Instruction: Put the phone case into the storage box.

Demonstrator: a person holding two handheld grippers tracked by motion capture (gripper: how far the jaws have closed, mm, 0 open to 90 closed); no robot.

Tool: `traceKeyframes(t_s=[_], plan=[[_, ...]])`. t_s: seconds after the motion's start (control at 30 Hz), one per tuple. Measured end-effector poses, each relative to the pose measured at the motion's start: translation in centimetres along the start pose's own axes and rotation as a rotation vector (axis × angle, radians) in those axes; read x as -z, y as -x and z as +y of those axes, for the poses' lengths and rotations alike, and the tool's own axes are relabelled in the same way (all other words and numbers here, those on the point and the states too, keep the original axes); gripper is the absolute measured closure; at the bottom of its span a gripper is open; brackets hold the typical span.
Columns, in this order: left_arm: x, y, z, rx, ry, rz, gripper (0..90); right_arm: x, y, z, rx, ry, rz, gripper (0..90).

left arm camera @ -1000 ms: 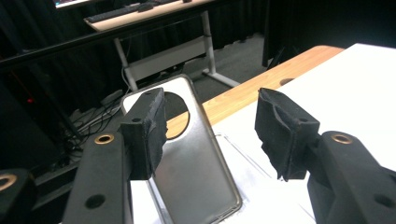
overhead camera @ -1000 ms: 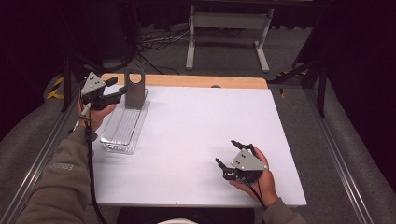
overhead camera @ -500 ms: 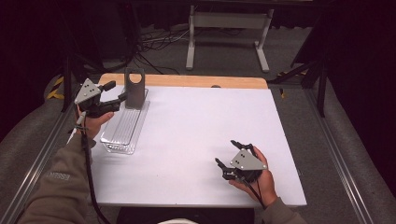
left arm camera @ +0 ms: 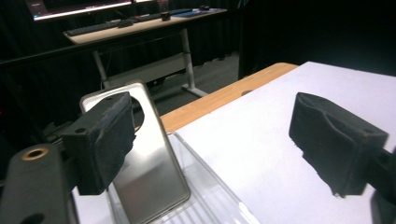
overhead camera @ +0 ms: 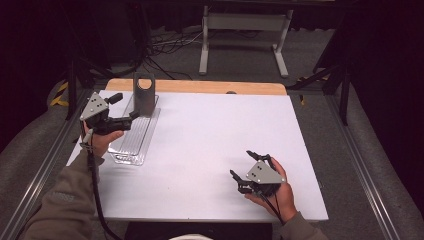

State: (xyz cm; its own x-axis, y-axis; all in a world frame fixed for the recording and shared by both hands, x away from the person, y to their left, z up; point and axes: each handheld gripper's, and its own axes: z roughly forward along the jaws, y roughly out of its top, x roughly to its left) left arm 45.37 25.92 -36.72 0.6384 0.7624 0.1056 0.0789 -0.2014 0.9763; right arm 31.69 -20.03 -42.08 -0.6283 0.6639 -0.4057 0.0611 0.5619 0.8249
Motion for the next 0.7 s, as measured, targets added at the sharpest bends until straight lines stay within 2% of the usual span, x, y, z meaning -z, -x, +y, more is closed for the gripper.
traceKeyframes(t_s=[0.13, 0.3, 0.43, 0.7], plan=[[0.4, 0.8, 0.2, -0.011, 0.006, -0.005, 10.9, 0.1, -0.1, 0.1, 0.004, 0.005, -0.002, 22.9], [0.8, 1.3, 0.3, -0.024, 0.012, -0.007, 10.2, 0.3, -0.1, 0.2, 0.003, 0.014, -0.003, 22.9], [1.0, 1.6, 0.4, -0.017, 0.022, -0.023, 9.5, 0.3, -0.1, 0.2, 0.002, 0.015, -0.003, 22.9], [1.7, 2.7, 0.6, -0.038, 0.04, -0.037, 8.4, 0.3, -0.1, 0.2, -0.001, 0.018, -0.003, 22.9]])
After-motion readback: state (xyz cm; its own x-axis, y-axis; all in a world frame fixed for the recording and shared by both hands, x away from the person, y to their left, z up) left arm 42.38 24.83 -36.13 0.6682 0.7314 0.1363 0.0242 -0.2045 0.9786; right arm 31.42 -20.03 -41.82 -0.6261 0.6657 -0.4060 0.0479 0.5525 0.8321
